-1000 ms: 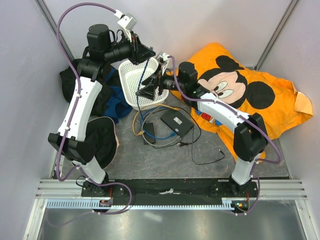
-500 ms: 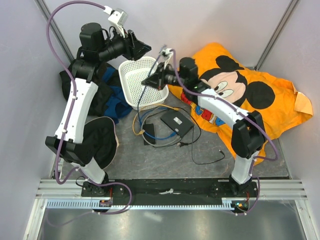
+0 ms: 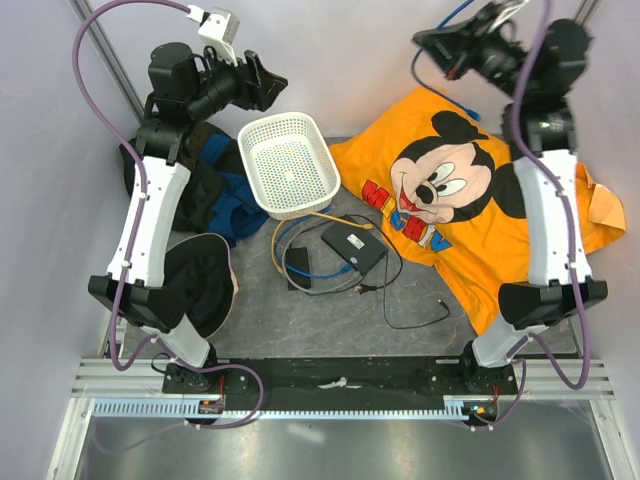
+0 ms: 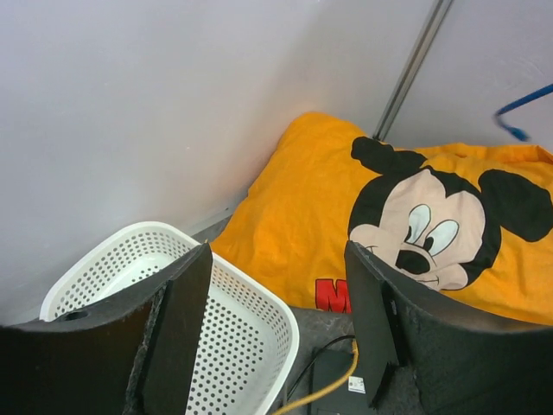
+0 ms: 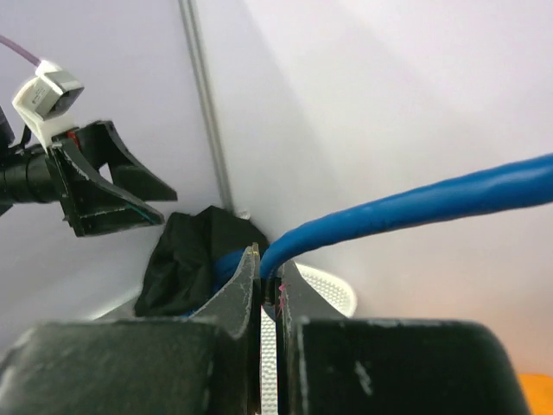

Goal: Pull the plug from the switch port

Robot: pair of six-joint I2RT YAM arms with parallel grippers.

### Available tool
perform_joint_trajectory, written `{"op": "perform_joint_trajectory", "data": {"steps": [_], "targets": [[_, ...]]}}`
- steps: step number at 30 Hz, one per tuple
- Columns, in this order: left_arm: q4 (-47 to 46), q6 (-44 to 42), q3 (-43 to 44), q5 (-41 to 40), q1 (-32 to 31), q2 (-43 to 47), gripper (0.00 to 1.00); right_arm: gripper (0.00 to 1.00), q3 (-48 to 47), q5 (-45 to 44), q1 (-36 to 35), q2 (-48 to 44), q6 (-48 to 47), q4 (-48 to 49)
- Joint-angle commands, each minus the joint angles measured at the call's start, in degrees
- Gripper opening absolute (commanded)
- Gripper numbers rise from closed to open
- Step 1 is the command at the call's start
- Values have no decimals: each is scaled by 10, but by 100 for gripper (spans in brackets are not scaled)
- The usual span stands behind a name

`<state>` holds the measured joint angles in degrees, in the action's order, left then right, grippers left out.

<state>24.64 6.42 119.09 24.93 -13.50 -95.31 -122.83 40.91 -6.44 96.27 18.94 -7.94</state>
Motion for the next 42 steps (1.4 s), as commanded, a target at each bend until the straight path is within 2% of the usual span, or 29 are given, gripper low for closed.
{"op": "perform_joint_trajectory", "data": {"steps": [1,3,4,5,6,9,13,17,19,23,24,25,26,27,28,29,31,32,35,39,42], "targets": [[-23,-20,12,-5,1,-11,70,0,-111,52,56,7,-26,-141],[-23,-21,12,-2,1,-16,70,0,-130,54,62,9,-86,-225],[-24,-20,12,-2,1,-18,69,0,-117,56,62,-7,-117,-306],[-23,-20,12,-3,1,-20,69,0,-90,53,62,-21,-185,-340],[-24,-19,12,-4,1,-22,69,0,-11,41,62,-41,-210,-382],[-24,-18,6,-6,1,-25,69,0,151,-16,62,-127,-301,-445],[-24,-19,-9,-3,1,-24,69,0,260,-100,52,-159,-418,-545],[-23,-6,-35,5,1,-21,68,0,341,-92,39,-138,-444,-552],[-22,2,-56,18,1,-16,67,0,391,-100,17,-130,-439,-513],[-19,2,-163,53,2,3,66,0,482,-149,-58,-128,-385,-399],[-26,0,-190,57,1,20,67,3,513,-180,-73,-122,-365,-345],[-37,1,-220,59,0,30,68,18,522,-242,-82,-97,-313,-328],[-51,8,-288,63,-2,44,69,35,522,-255,-82,-77,-292,-321],[-76,12,-319,70,-4,67,70,50,516,-269,-83,-54,-275,-324],[-82,14,-348,77,-12,78,70,54,508,-275,-83,-11,-259,-334],[-86,15,-392,83,-19,86,70,68,504,-282,-83,7,-242,-341],[-94,14,-445,92,-41,103,71,77,507,-285,-83,16,-238,-339],[-102,13,-463,106,-48,108,71,98,510,-288,-83,8,-239,-332],[-115,3,-501,114,-79,101,72,98,513,-283,-86,-40,-246,-307],[-126,1,-514,170,-109,64,67,98,527,-177,-113,-106,-269,-242],[-165,31,-532,223,-121,32,66,98,532,-133,-141,-98,-258,-208]]}}
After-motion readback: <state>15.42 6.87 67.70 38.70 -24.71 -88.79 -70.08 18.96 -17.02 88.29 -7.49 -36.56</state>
